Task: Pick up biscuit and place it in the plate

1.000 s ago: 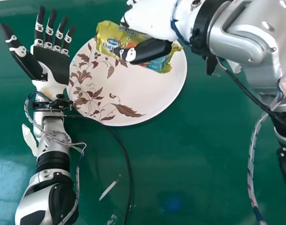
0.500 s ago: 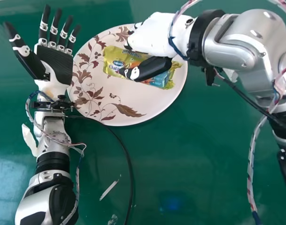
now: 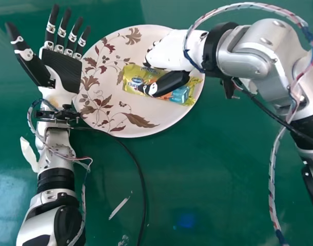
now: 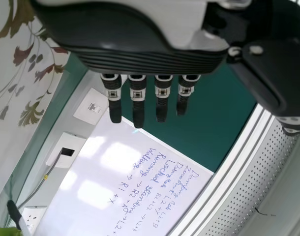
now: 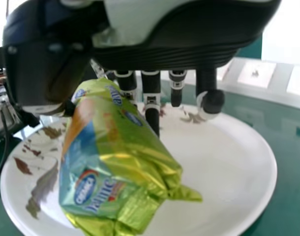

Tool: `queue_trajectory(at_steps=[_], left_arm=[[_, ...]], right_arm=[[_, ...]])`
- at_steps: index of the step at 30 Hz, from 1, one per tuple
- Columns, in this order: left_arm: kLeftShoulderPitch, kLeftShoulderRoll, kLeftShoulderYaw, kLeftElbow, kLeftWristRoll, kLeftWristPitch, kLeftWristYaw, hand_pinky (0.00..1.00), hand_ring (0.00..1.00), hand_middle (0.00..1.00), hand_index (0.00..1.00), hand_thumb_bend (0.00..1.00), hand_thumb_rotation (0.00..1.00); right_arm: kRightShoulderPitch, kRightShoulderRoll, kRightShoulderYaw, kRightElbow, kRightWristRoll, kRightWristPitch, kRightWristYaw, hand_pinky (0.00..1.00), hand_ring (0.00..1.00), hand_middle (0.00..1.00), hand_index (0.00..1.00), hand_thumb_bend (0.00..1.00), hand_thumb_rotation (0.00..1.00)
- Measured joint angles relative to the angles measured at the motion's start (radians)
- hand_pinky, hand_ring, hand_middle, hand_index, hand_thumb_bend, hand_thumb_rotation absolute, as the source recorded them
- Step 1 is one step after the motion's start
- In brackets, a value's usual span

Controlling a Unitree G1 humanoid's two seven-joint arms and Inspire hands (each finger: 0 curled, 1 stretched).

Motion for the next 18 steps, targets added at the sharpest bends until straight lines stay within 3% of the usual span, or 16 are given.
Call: queue_trajectory(at_steps=[9, 18], left_arm=[[0.012, -0.01, -0.009, -0.033, 0.001, 0.028, 0.019, 0.82, 0.88, 0.94, 0.98, 1.0, 0.99], [0.028, -0.024, -0.036, -0.062, 0.005, 0.027, 0.086, 0.84, 0.87, 0.93, 1.0, 1.0, 1.0]], right_arm=[[-0.001, 0.001, 0.01, 0.026, -0.009, -0.039, -0.011, 0.0, 0.42, 0.5, 0.02, 0.5, 0.0], [0.0, -0.003, 0.019, 0.082, -0.091, -0.141, -0.169, 0.0, 0.42, 0.5, 0.01, 0.5, 0.0]])
